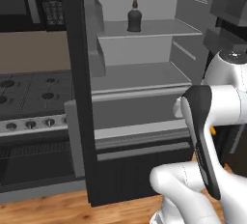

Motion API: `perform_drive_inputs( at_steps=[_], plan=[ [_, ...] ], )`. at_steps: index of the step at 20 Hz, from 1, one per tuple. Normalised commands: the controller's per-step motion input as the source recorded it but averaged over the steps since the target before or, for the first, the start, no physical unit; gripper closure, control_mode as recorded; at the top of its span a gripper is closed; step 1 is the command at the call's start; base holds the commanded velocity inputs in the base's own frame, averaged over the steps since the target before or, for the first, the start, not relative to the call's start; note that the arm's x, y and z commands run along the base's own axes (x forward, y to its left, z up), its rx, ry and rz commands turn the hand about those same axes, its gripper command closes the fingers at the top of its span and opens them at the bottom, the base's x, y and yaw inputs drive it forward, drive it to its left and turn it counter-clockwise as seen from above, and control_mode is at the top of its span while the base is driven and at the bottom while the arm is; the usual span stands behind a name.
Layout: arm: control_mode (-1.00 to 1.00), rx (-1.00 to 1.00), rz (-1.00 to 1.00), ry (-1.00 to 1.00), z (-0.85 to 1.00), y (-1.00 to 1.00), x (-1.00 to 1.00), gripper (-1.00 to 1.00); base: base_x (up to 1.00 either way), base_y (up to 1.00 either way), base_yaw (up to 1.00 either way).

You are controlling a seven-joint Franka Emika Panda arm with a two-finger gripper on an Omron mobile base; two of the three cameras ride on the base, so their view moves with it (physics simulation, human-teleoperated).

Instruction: Pick carrot from the fridge and place it on the plate on the counter.

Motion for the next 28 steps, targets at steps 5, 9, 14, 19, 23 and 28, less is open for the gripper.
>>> perform_drive_inputs(
  at_steps=[5,9,14,19,23,28],
  plan=[
    [1.00,0.00,0.00,0.00,0.00,0.00,0.00,1.00,-0.58,-0.01,0.15],
    [1.00,0.00,0.00,0.00,0.00,0.00,0.00,1.00,-0.39,-0.01,0.39],
    [1.00,0.00,0.00,0.00,0.00,0.00,0.00,1.00,-0.55,-0.26,0.63],
    [1.00,0.00,0.00,0.00,0.00,0.00,0.00,1.00,-0.80,-0.45,0.72],
    [1.00,0.00,0.00,0.00,0.00,0.00,0.00,1.00,-0.79,-0.37,0.68],
    [1.00,0.00,0.00,0.00,0.00,0.00,0.00,1.00,-0.62,-0.10,0.74]
  ],
)
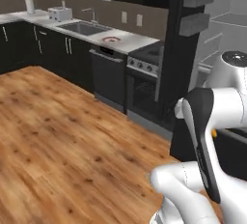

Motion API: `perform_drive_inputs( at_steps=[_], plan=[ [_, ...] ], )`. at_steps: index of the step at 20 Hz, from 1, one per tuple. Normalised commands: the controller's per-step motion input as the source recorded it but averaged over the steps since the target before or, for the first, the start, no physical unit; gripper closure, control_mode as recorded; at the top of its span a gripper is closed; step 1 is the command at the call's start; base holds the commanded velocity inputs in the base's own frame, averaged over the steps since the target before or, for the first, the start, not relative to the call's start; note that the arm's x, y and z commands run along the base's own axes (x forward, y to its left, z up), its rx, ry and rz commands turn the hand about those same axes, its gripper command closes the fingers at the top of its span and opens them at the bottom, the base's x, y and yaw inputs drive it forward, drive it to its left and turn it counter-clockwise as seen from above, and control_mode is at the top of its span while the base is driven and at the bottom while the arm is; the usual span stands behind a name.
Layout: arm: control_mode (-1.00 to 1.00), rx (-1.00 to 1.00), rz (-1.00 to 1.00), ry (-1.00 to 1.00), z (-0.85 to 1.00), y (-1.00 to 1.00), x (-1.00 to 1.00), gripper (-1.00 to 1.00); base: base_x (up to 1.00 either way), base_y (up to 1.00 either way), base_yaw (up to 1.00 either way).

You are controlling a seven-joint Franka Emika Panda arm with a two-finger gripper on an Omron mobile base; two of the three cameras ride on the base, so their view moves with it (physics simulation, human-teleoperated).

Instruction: Pick carrot from the fridge and place it on the plate on the counter.

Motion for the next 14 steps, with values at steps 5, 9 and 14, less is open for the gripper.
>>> perform_drive_inputs(
  at_steps=[5,9,14],
  plan=[
    [1.00,0.00,0.00,0.00,0.00,0.00,0.00,1.00,-0.09,0.28,0.67],
    [1.00,0.00,0.00,0.00,0.00,0.00,0.00,1.00,0.20,0.52,0.61],
    [1.00,0.00,0.00,0.00,0.00,0.00,0.00,1.00,0.87,0.23,0.47]
  ],
)
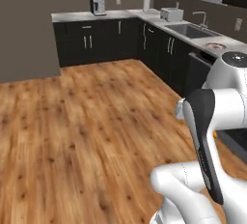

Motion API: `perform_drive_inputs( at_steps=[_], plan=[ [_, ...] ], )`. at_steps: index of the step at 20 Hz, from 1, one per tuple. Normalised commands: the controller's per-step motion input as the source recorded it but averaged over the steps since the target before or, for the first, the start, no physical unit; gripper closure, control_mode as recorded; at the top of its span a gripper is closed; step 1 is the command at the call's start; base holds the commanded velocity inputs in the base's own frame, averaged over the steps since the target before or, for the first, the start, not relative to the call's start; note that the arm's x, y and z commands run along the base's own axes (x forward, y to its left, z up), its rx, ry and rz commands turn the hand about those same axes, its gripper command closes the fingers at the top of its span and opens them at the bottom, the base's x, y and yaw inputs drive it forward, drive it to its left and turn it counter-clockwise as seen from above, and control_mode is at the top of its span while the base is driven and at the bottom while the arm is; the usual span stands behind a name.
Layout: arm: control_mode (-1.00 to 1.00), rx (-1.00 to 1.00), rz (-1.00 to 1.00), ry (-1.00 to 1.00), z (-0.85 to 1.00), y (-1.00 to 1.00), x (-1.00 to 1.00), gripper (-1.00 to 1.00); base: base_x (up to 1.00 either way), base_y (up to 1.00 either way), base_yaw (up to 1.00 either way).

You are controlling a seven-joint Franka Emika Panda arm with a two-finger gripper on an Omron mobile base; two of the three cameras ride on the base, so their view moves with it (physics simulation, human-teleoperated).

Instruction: Pick carrot from the fridge and place it on the plate on the counter.

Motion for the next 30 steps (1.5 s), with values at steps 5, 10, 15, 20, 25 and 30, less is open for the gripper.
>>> perform_drive_inputs(
  at_steps=[5,10,15,20,25,30],
  plan=[
    [1.00,0.00,0.00,0.00,0.00,0.00,0.00,1.00,1.00,0.03,0.26],
    [1.00,0.00,0.00,0.00,0.00,0.00,0.00,1.00,1.00,0.01,0.07],
    [1.00,0.00,0.00,0.00,0.00,0.00,0.00,1.00,1.00,0.00,-0.01],
    [1.00,0.00,0.00,0.00,0.00,0.00,0.00,1.00,0.98,0.00,-0.27],
    [1.00,0.00,0.00,0.00,0.00,0.00,0.00,1.00,0.30,0.00,-0.78],
    [1.00,0.00,0.00,0.00,0.00,0.00,0.00,1.00,0.03,0.00,-0.89]
  ],
)
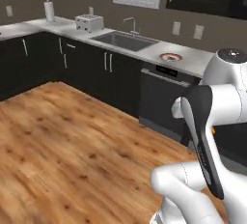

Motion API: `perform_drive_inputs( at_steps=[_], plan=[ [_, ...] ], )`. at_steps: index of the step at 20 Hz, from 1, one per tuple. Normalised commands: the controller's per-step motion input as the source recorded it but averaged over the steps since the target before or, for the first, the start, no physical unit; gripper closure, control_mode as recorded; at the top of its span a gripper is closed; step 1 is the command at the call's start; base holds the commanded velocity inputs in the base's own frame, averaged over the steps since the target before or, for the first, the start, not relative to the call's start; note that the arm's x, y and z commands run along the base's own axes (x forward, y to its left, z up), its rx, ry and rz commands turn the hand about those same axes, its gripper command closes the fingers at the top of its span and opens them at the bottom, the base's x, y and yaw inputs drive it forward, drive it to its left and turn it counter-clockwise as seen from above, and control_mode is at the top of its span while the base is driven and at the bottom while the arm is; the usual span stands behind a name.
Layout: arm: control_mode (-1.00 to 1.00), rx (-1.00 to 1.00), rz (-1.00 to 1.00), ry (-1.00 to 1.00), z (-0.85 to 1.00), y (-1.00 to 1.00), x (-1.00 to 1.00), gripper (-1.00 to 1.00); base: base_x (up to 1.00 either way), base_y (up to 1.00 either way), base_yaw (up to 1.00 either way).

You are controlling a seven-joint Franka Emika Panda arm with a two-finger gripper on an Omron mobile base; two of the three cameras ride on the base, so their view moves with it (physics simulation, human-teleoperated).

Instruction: Pick carrot from the fridge and place it on the plate on the counter.

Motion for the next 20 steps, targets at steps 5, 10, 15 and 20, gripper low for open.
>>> perform_drive_inputs(
  at_steps=[5,10,15,20],
  plan=[
    [1.00,0.00,0.00,0.00,0.00,0.00,0.00,1.00,0.02,0.01,-0.90],
    [1.00,0.00,0.00,0.00,0.00,0.00,0.00,1.00,0.36,0.17,-0.79],
    [1.00,0.00,0.00,0.00,0.00,0.00,0.00,1.00,0.59,0.43,-0.72],
    [1.00,0.00,0.00,0.00,0.00,0.00,0.00,1.00,0.85,0.49,-0.58]
  ],
)
